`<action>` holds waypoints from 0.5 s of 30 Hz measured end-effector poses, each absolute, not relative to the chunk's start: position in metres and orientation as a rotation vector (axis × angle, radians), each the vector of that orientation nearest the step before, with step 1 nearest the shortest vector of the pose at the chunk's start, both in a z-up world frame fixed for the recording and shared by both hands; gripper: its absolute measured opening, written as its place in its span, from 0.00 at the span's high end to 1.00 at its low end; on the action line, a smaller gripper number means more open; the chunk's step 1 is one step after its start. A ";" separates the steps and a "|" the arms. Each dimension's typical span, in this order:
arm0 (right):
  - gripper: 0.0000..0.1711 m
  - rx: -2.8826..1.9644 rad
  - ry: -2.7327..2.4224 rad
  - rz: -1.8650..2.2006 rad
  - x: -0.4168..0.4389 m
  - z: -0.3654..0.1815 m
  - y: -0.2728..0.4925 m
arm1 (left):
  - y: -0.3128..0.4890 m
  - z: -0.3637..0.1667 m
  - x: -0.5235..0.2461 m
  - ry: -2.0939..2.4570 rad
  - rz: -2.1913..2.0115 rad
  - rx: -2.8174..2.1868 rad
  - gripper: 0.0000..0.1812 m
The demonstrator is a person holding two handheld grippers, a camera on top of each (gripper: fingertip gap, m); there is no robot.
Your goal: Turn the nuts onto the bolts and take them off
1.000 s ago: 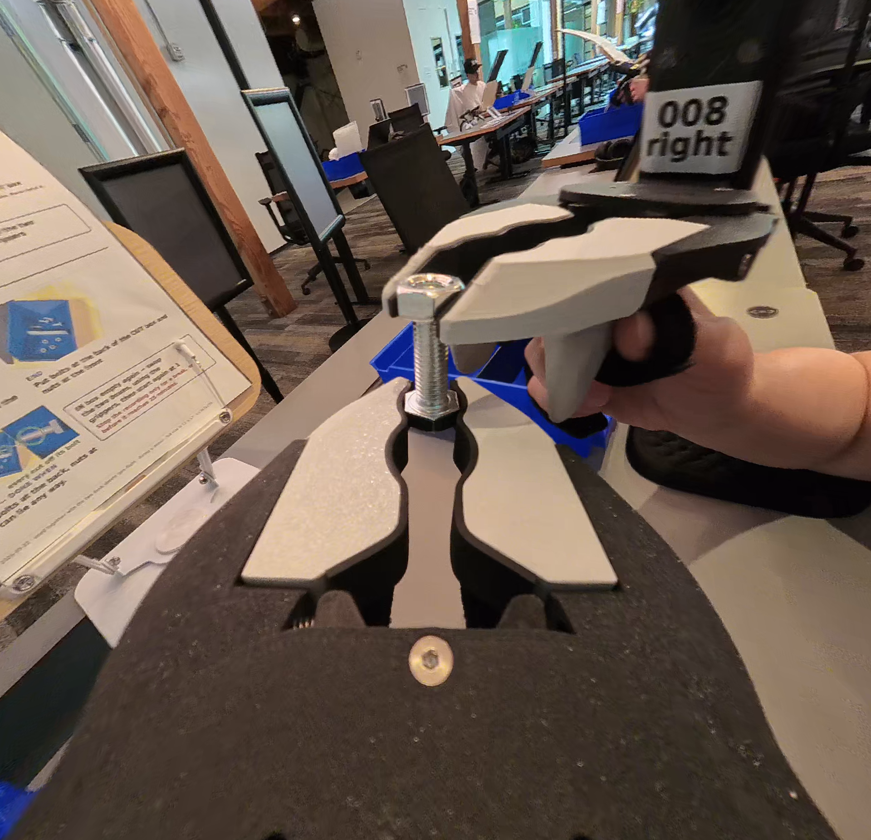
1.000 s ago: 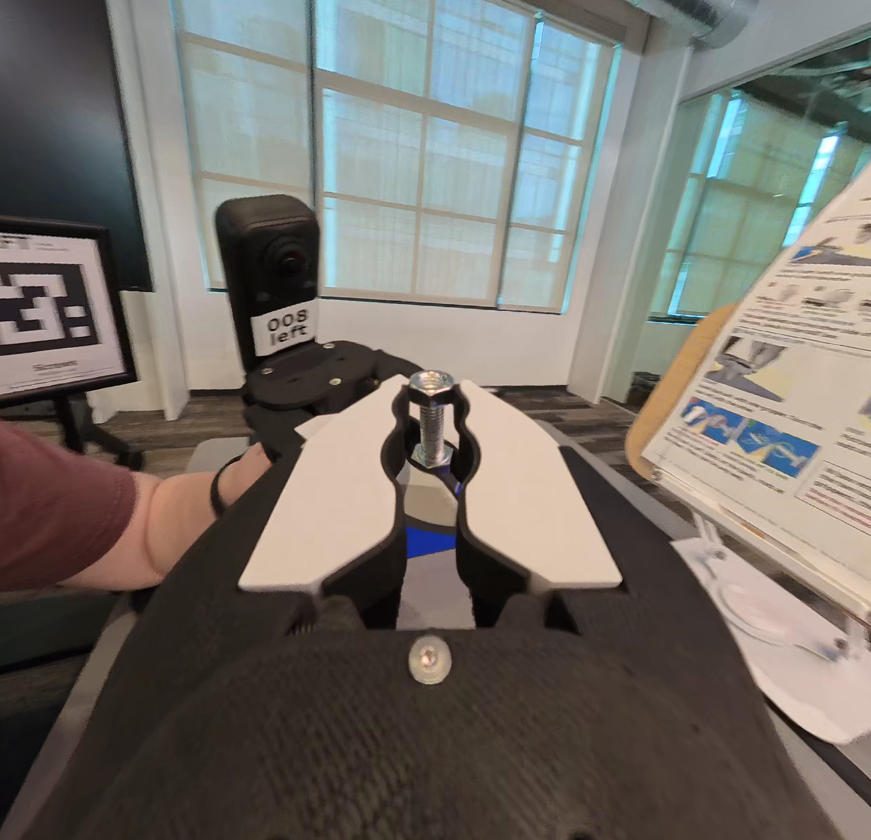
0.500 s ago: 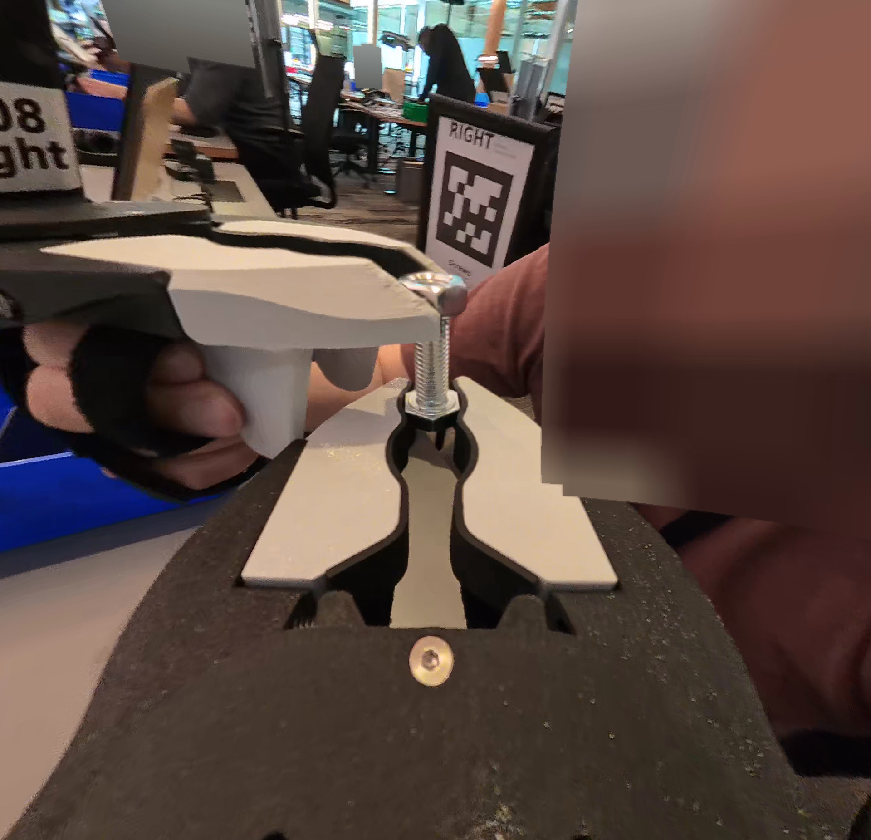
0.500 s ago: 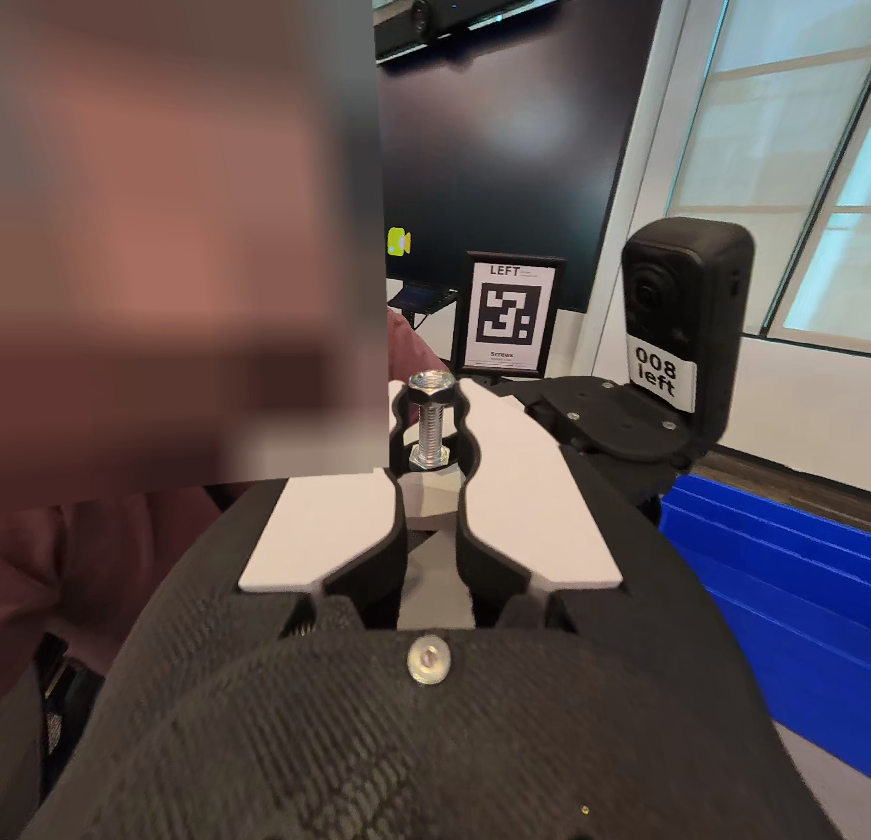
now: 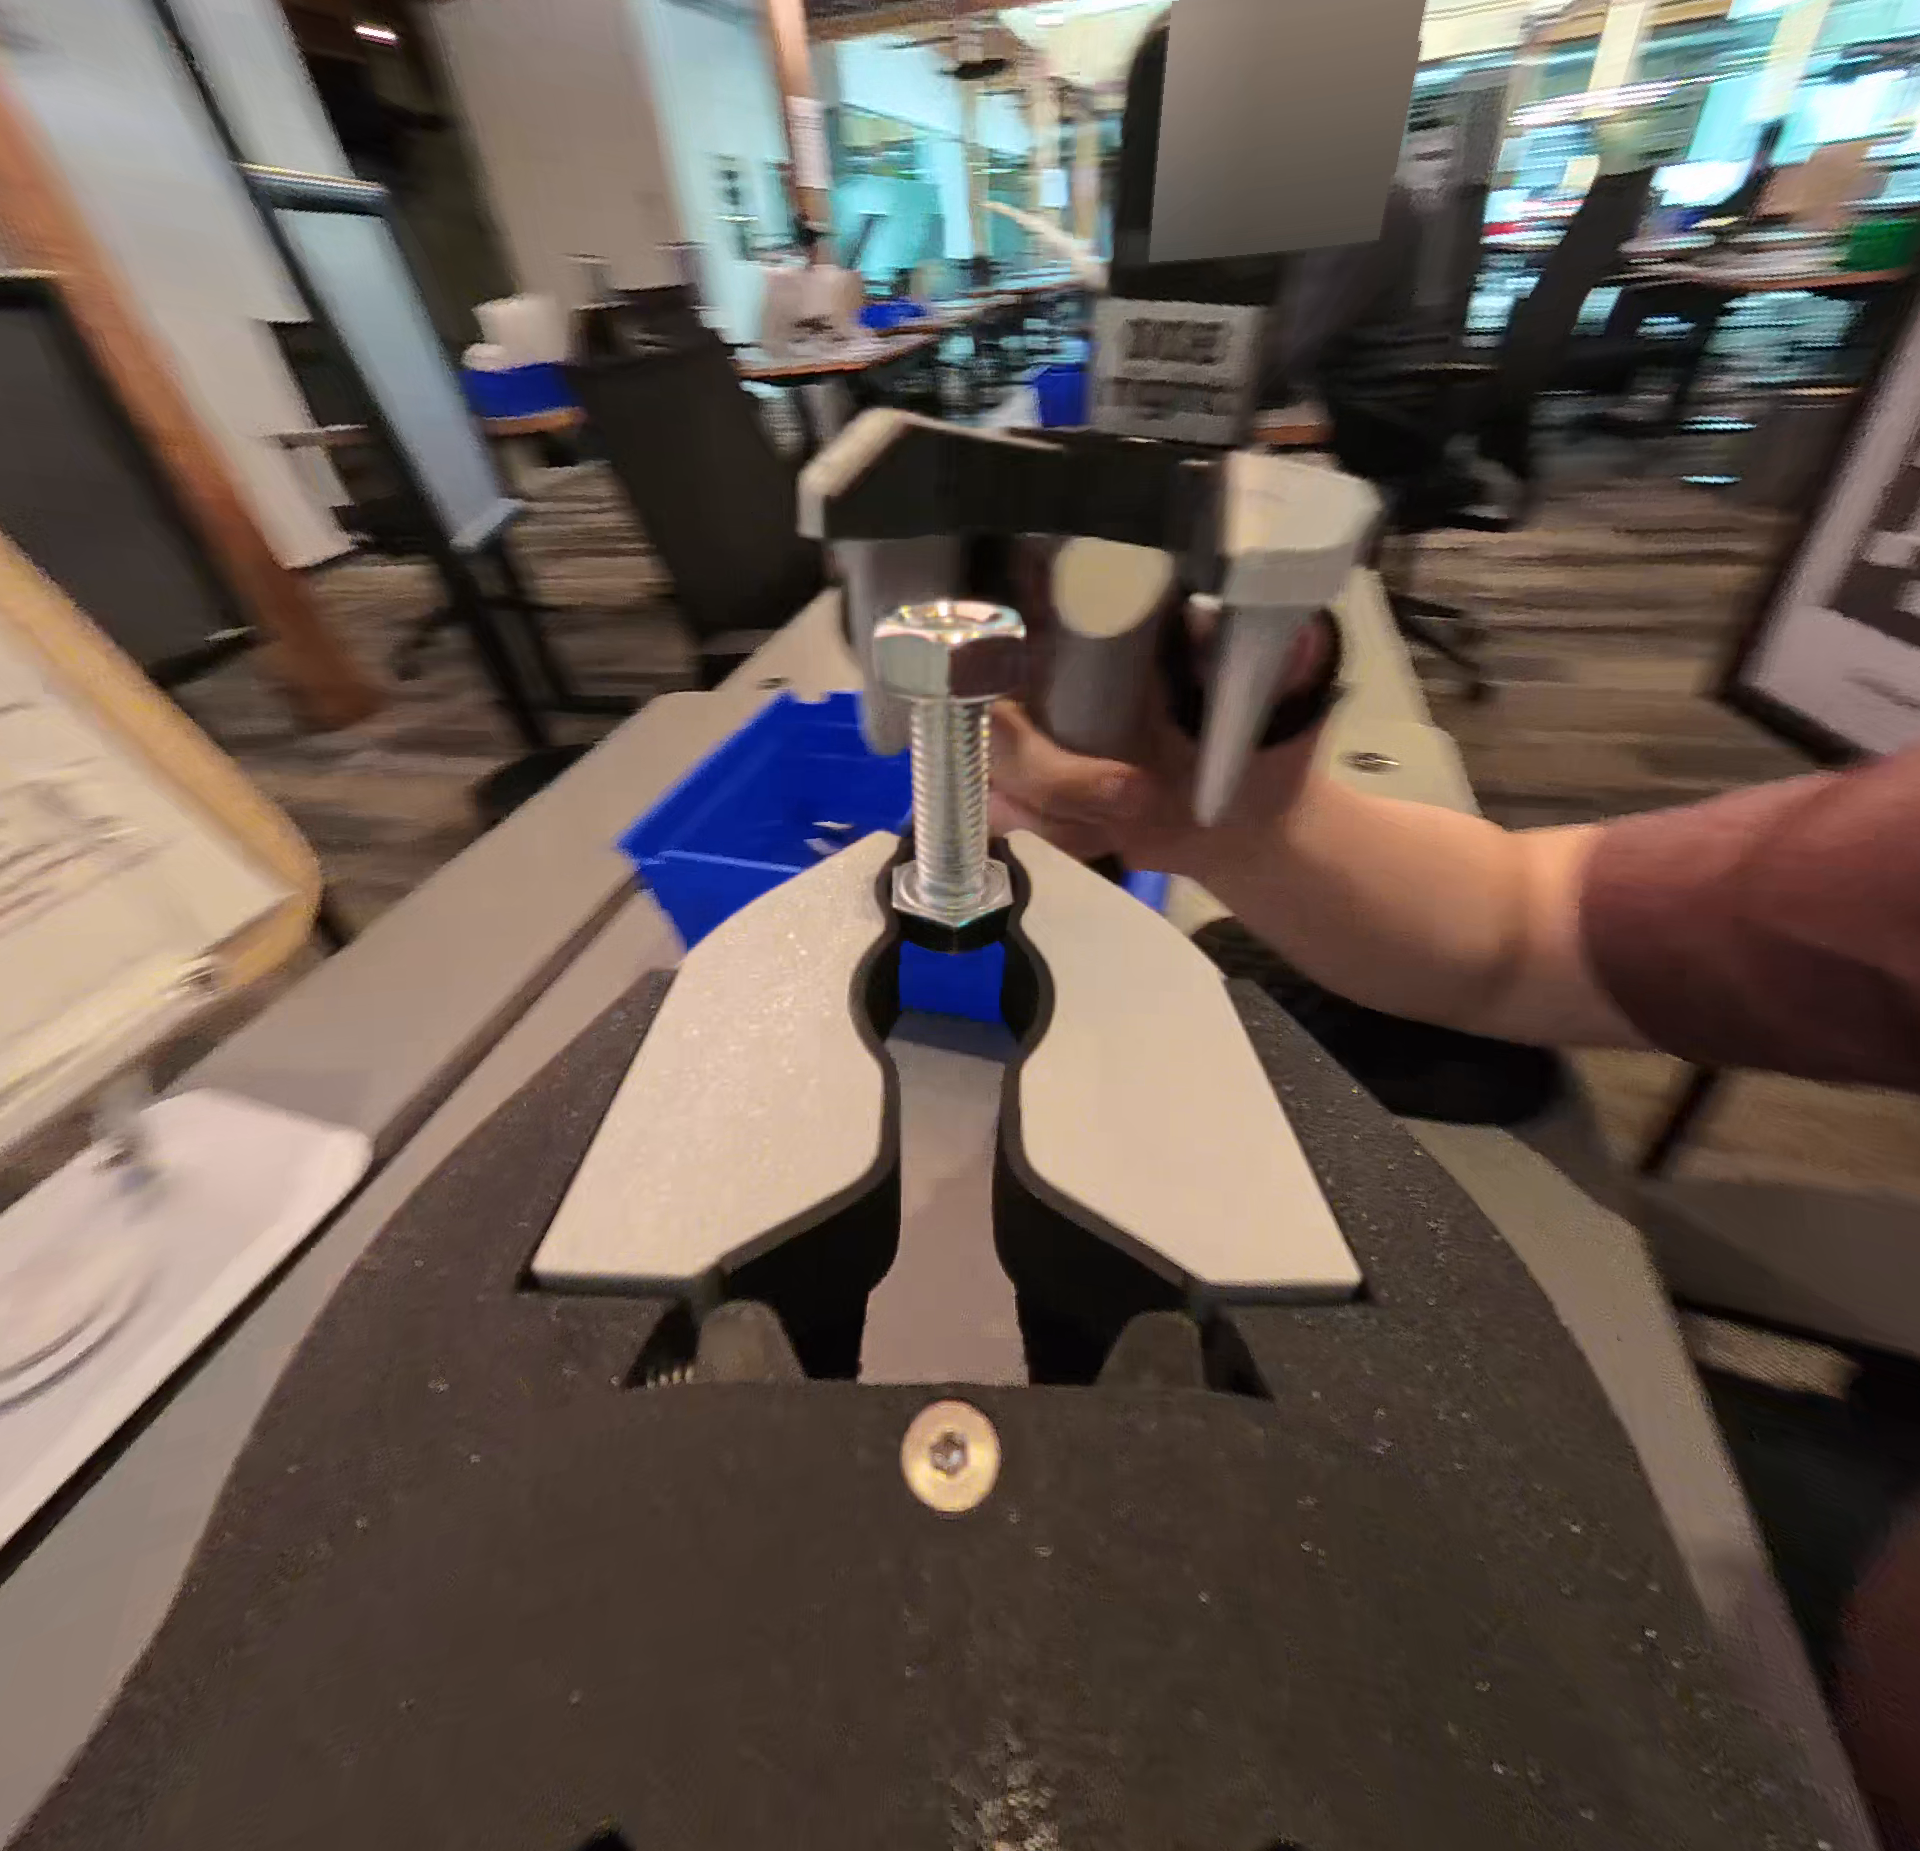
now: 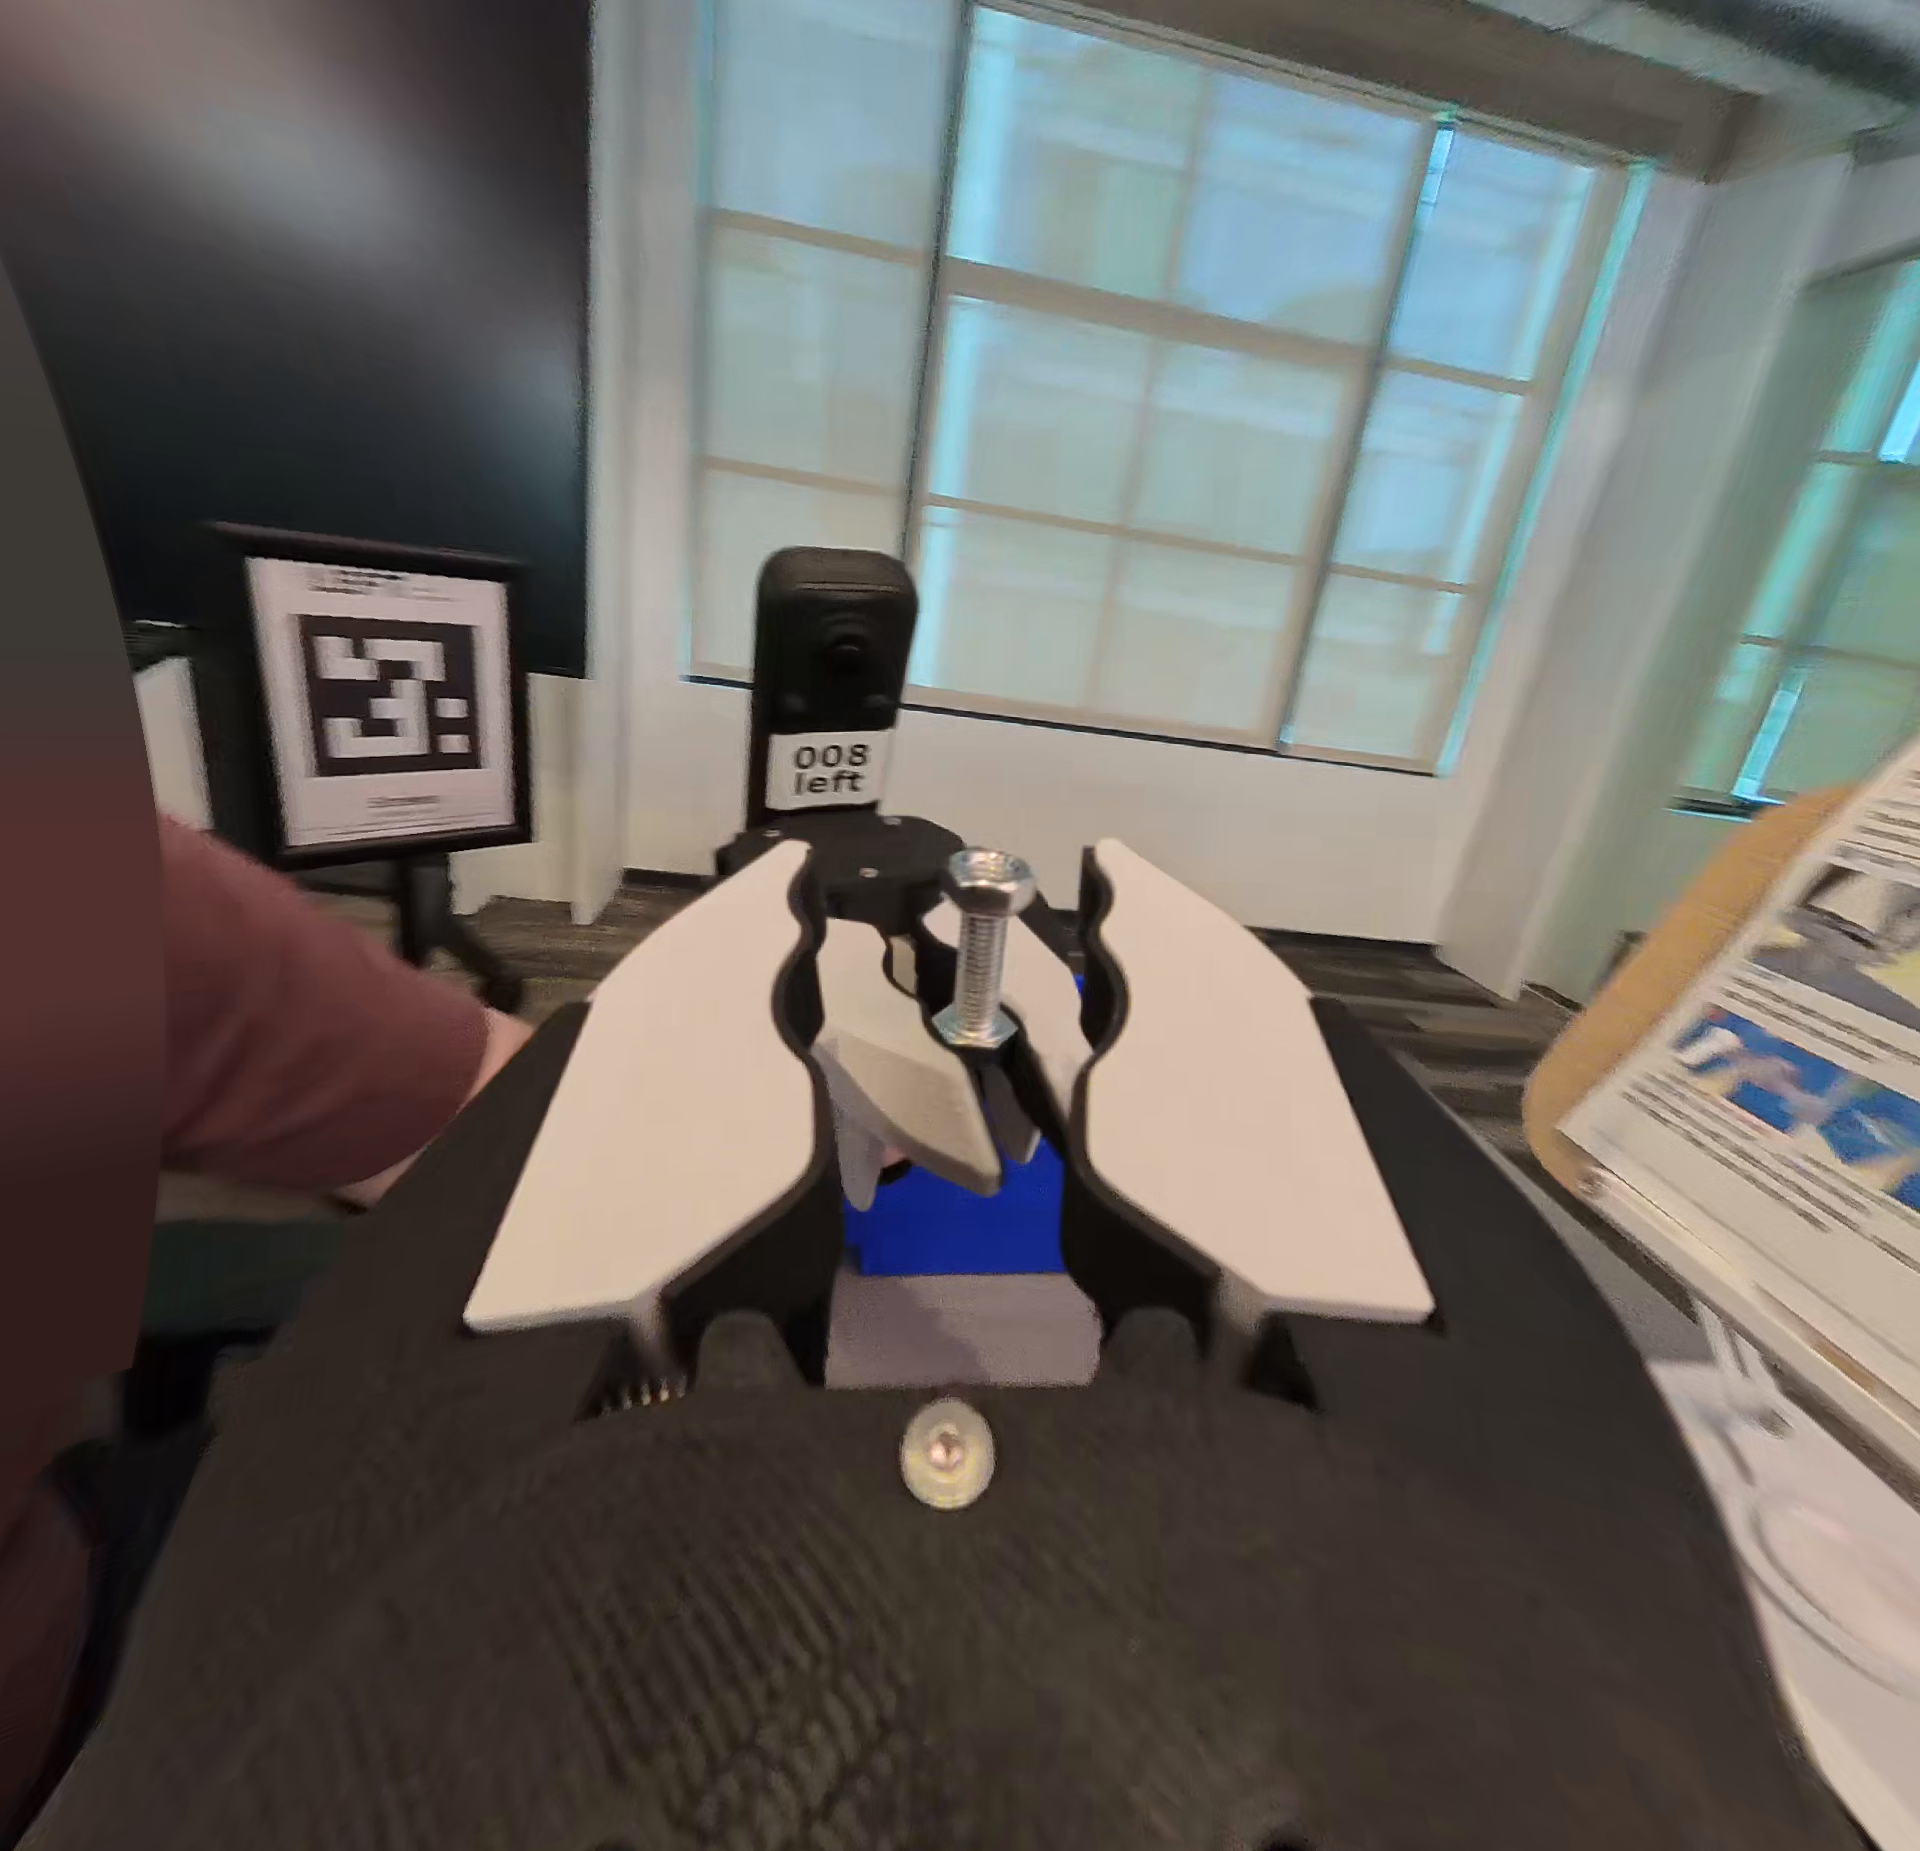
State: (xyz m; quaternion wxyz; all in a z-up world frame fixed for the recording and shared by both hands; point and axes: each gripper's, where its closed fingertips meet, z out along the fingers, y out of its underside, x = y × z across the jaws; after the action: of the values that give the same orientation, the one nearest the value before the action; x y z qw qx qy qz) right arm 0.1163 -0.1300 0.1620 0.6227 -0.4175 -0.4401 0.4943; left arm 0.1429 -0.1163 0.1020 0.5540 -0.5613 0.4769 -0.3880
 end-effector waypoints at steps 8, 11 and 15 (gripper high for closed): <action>0.77 -1.143 -0.812 0.874 0.104 0.147 -0.107 | -0.088 0.094 0.134 1.005 -0.684 -1.400 0.92; 0.89 -1.149 -0.803 0.882 0.106 0.147 -0.107 | -0.091 0.092 0.137 1.022 -0.689 -1.407 0.92; 0.90 -1.164 -0.867 0.932 0.107 0.146 -0.108 | -0.093 0.091 0.138 1.044 -0.702 -1.406 0.92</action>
State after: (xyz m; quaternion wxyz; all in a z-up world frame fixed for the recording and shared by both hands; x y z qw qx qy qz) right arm 0.1073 -0.1077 0.1464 0.6506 -0.5126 -0.3818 0.4102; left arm 0.1381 -0.0931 0.0908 0.5872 -0.6032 0.4479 -0.3012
